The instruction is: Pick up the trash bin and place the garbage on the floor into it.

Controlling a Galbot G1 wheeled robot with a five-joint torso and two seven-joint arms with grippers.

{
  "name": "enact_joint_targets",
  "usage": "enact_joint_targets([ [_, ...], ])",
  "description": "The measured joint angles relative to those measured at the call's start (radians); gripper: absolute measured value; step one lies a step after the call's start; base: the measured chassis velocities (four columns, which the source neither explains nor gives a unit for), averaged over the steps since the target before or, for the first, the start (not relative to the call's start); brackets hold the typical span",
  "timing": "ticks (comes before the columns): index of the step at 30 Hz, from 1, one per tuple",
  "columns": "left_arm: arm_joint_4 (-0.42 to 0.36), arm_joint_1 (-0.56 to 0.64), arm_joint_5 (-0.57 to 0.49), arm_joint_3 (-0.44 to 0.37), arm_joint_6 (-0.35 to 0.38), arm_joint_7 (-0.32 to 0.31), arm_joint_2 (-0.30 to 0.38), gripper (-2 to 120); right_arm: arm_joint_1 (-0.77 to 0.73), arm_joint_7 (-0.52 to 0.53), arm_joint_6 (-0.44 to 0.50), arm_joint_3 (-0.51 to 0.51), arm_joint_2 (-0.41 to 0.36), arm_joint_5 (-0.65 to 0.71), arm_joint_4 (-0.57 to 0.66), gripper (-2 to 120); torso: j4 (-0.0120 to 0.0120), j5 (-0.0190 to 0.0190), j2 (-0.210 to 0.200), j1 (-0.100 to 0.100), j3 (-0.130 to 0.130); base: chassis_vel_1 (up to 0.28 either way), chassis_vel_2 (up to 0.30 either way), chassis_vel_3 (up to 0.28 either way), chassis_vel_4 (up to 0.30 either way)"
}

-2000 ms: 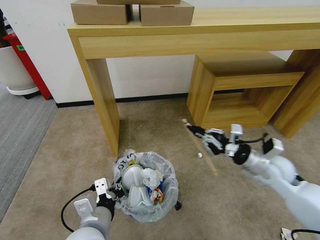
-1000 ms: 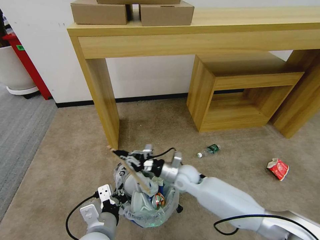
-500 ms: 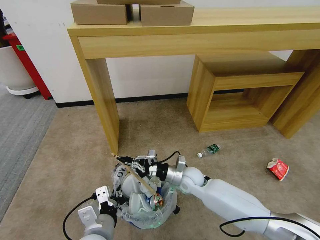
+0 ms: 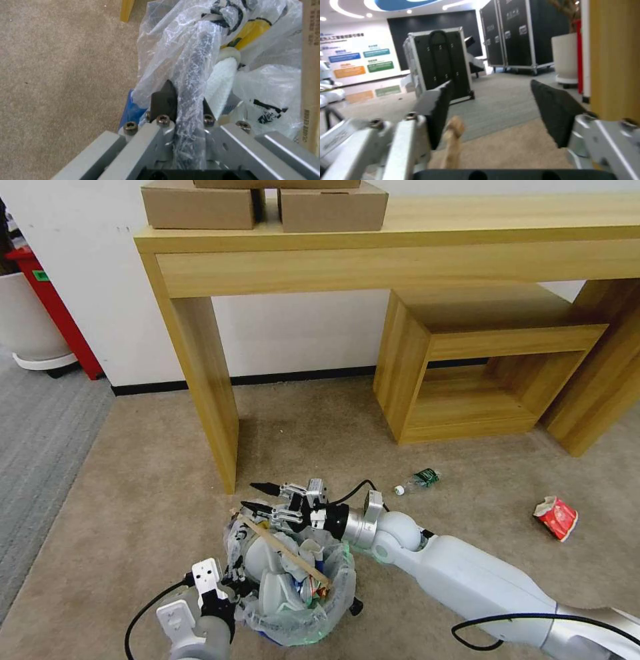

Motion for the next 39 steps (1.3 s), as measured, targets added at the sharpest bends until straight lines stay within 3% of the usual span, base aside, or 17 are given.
enact_joint_targets([
  [5, 0.003, 0.0, 0.001, -0.002, -0.003, -0.002, 0.0, 0, 0.003, 0.009, 0.0, 0.05, -0.021, 0.015, 0.023, 83, 0.0, 0.0, 0.0, 0.0, 0.0, 0.0, 0.0, 0.0, 0.0],
  [8, 0.004, -0.001, 0.002, -0.003, -0.004, -0.005, 0.002, 0, -0.001, 0.067, -0.033, 0.143, -0.05, 0.032, 0.07, 96, 0.0001, 0.0, 0.0, 0.0, 0.0, 0.0, 0.0, 0.0, 0.0],
  [15, 0.005, -0.014, -0.012, -0.006, -0.004, -0.016, 0.007, 0, -0.035, 0.12, -0.073, 0.331, -0.145, 0.04, 0.126, 100, 0.0001, 0.0, 0.0, 0.0, 0.0, 0.0, 0.0, 0.0, 0.0],
  [17, 0.005, -0.02, -0.022, -0.006, -0.003, -0.026, 0.012, 0, -0.108, 0.125, -0.074, 0.456, -0.197, 0.023, 0.148, 100, -0.0001, 0.0001, 0.0, 0.0, 0.0, 0.0, 0.0, 0.0, 0.0],
  [18, 0.005, -0.02, -0.022, -0.006, -0.003, -0.026, 0.012, 0, -0.108, 0.125, -0.074, 0.456, -0.197, 0.023, 0.148, 100, -0.0001, 0.0001, 0.0, 0.0, 0.0, 0.0, 0.0, 0.0, 0.0],
  [21, 0.003, -0.018, -0.028, -0.009, 0.012, -0.037, 0.023, 0, -0.259, 0.179, -0.084, 0.616, -0.241, -0.056, 0.178, 100, -0.0001, 0.0002, 0.0, 0.0, 0.0, 0.0, 0.0, 0.0, 0.0],
  [22, 0.003, -0.018, -0.028, -0.009, 0.012, -0.037, 0.023, 0, -0.259, 0.179, -0.084, 0.616, -0.241, -0.056, 0.178, 100, -0.0001, 0.0002, 0.0, 0.0, 0.0, 0.0, 0.0, 0.0, 0.0],
  [24, 0.003, -0.018, -0.023, -0.016, 0.026, -0.034, 0.033, 0, -0.372, 0.265, -0.121, 0.72, -0.252, -0.142, 0.203, 100, -0.0002, 0.0006, 0.0, 0.0, 0.0, 0.0, 0.0, 0.0, 0.0],
  [25, 0.002, -0.018, -0.024, -0.019, 0.034, -0.031, 0.041, 0, -0.433, 0.302, -0.15, 0.78, -0.252, -0.175, 0.222, 100, -0.0003, 0.0004, 0.0, 0.0, 0.0, 0.0, 0.0, 0.0, 0.0],
  [27, 0.001, -0.018, -0.026, -0.02, 0.035, -0.031, 0.044, 0, -0.461, 0.319, -0.161, 0.806, -0.25, -0.187, 0.23, 100, -0.0004, -0.0001, 0.0, 0.0, 0.0, 0.0, 0.0, 0.0, 0.0],
  [29, -0.006, -0.021, -0.037, -0.024, 0.036, -0.029, 0.058, 0, -0.579, 0.415, -0.173, 0.882, -0.234, -0.256, 0.254, 100, 0.0, -0.0001, 0.0, 0.0, 0.0, 0.0, 0.0, 0.0, 0.0],
  [31, -0.006, -0.022, -0.039, -0.026, 0.036, -0.029, 0.061, 0, -0.604, 0.43, -0.173, 0.896, -0.226, -0.274, 0.255, 100, -0.0001, 0.0, 0.0, 0.0, 0.0, 0.0, 0.0, 0.0, 0.0],
  [33, -0.012, -0.026, -0.043, -0.037, 0.048, -0.021, 0.076, 0, -0.706, 0.511, -0.174, 0.96, -0.179, -0.347, 0.254, 100, -0.0001, 0.0, 0.0, 0.0, 0.0, 0.0, 0.0, 0.0, 0.0],
  [39, -0.012, -0.04, -0.054, -0.054, 0.056, -0.006, 0.109, 0, -0.793, 0.543, -0.172, 1.03, -0.126, -0.4, 0.234, 100, -0.0002, 0.0, 0.0, 0.0, 0.0, 0.0, 0.0, 0.0, 0.0],
])
